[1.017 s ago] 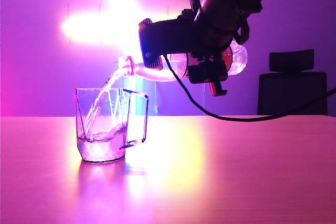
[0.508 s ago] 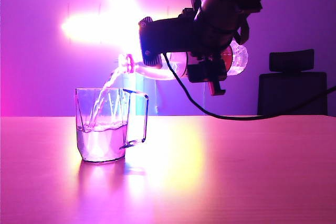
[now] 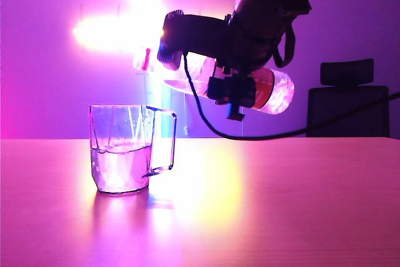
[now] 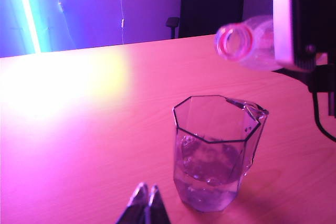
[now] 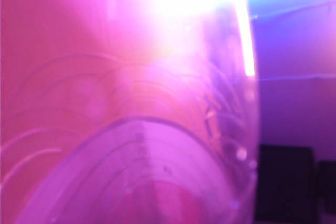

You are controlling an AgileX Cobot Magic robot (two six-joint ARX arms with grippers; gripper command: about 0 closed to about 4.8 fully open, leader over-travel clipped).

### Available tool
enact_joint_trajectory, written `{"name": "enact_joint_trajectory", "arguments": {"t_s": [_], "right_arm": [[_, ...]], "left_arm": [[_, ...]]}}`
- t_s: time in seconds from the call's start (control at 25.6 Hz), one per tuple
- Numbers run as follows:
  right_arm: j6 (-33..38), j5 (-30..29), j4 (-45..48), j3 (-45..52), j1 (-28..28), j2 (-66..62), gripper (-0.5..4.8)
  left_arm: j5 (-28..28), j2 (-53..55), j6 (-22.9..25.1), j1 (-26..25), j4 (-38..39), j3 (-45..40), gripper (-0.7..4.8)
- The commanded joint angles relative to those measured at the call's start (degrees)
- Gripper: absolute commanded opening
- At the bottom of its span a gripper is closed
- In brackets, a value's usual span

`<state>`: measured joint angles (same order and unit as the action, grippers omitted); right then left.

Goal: Pick up the mineral water bottle on the table and pour water into the mug until it's half full.

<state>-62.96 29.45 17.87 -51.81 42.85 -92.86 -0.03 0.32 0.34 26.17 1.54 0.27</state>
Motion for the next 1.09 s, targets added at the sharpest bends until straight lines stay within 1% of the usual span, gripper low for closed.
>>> {"name": "enact_joint_trajectory", "arguments": {"t_s": [0.04, 0.08, 0.23, 0.31, 0.39, 0.43, 0.47, 0.51, 0.55, 0.59, 0.63, 0.66, 0.74, 0.94, 1.06, 1.09], "right_arm": [[14.9, -2.4, -0.5, -0.5, -0.1, 2.1, 2.69], [23.1, -6.6, -3.0, -0.5, -0.1, 3.7, 2.7], [40.2, -13.4, -5.7, -0.4, -1.1, 6.5, 2.74], [52.9, -20.7, -5.2, 0.8, -3.1, 8.0, 2.74], [57.2, -22.7, -2.7, 2.6, -4.4, 8.5, 2.74], [60.1, -23.6, 0.3, 5.1, -5.7, 8.9, 2.74], [61.2, -24.1, 1.9, 6.6, -6.5, 9.2, 2.74], [63.5, -26.1, 6.2, 9.6, -8.0, 9.4, 2.74], [65.0, -26.9, 8.4, 11.1, -8.7, 9.4, 2.74], [68.0, -27.2, 13.8, 14.4, -10.0, 9.4, 2.74], [69.2, -27.2, 16.6, 16.1, -10.5, 9.4, 2.74], [71.0, -26.8, 22.3, 19.2, -11.3, 9.4, 2.74], [72.0, -25.9, 29.9, 23.5, -12.4, 9.3, 2.74], [72.0, -25.3, 37.9, 28.2, -12.6, 7.6, 2.75], [72.0, -25.3, 41.1, 28.4, -12.6, 5.0, 3.21], [72.0, -25.3, 42.2, 28.3, -12.6, 3.9, 3.25]], "left_arm": [[0.2, 0.0, -0.2, -0.1, -0.3, 0.2, -0.02], [0.2, 0.0, -0.2, -0.1, -0.3, 0.2, -0.02], [0.2, 0.0, -0.2, -0.2, -0.3, 0.2, -0.02], [0.2, 0.0, -0.2, -1.3, -0.3, 0.2, -0.02], [0.2, 0.0, -0.2, -2.8, -0.3, 0.2, -0.02], [0.2, 0.0, -0.2, -4.7, -0.3, 0.2, -0.02], [0.2, 0.0, -0.2, -5.7, -0.3, 0.2, -0.02], [0.2, 0.0, -0.2, -7.6, -0.3, 0.2, -0.02], [0.2, 0.0, -0.2, -8.5, -0.3, 0.2, -0.02], [0.2, 0.0, -0.2, -9.9, -0.3, 0.2, -0.02], [0.2, 0.0, -0.2, -10.4, -0.3, 0.2, -0.02], [0.2, 0.0, -0.2, -11.3, -0.3, 0.2, -0.02], [0.2, 0.0, -0.2, -12.3, -0.3, 0.2, -0.02], [0.2, 0.0, -0.2, -12.5, -0.3, 0.2, -0.02], [0.2, 0.0, -0.2, -12.5, -0.3, 0.2, -0.02], [0.2, 0.0, -0.2, -12.5, -0.3, 0.2, -0.02]]}}
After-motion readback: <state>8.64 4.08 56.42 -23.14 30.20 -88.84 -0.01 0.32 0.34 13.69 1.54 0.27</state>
